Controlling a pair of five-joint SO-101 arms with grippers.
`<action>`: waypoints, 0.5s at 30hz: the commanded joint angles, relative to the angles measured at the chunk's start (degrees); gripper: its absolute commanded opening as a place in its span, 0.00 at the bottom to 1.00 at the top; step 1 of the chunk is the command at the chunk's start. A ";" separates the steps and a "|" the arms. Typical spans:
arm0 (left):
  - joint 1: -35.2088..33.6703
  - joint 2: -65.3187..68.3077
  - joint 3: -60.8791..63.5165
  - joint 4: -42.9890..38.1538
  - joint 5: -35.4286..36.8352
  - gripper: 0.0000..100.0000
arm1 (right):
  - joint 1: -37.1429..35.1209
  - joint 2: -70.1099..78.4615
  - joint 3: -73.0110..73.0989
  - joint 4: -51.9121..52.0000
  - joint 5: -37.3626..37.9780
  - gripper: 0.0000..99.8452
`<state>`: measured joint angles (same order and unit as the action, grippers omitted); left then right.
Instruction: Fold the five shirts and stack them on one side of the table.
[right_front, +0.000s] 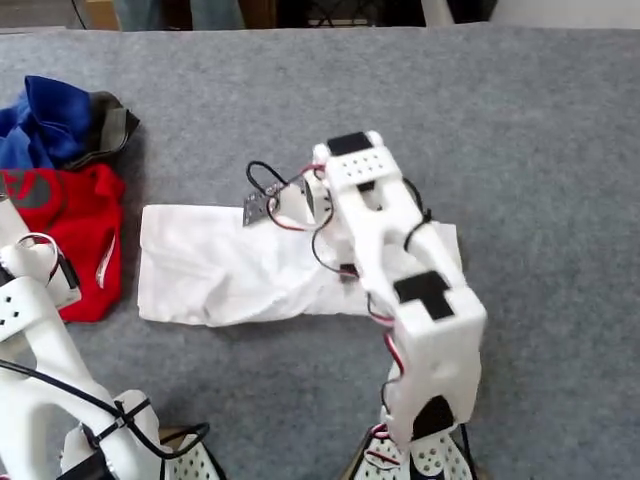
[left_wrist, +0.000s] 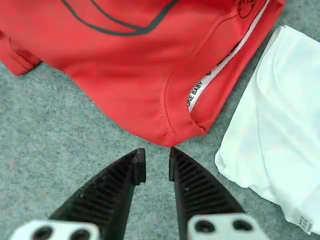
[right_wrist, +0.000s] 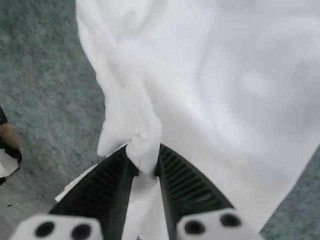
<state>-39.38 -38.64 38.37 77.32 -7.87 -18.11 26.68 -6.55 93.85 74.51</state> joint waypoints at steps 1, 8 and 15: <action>-0.22 -0.18 -2.59 -0.26 0.88 0.11 | 0.18 5.32 -12.53 2.81 0.62 0.02; -0.31 -0.18 -2.59 -0.18 0.88 0.11 | 0.53 10.15 -24.48 5.54 -1.93 0.28; -0.48 -0.18 -2.59 -0.09 0.88 0.11 | 4.84 9.27 -32.75 7.21 -8.26 0.23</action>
<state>-39.38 -38.64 38.37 77.32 -7.87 -15.82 37.23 -34.86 100.26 69.41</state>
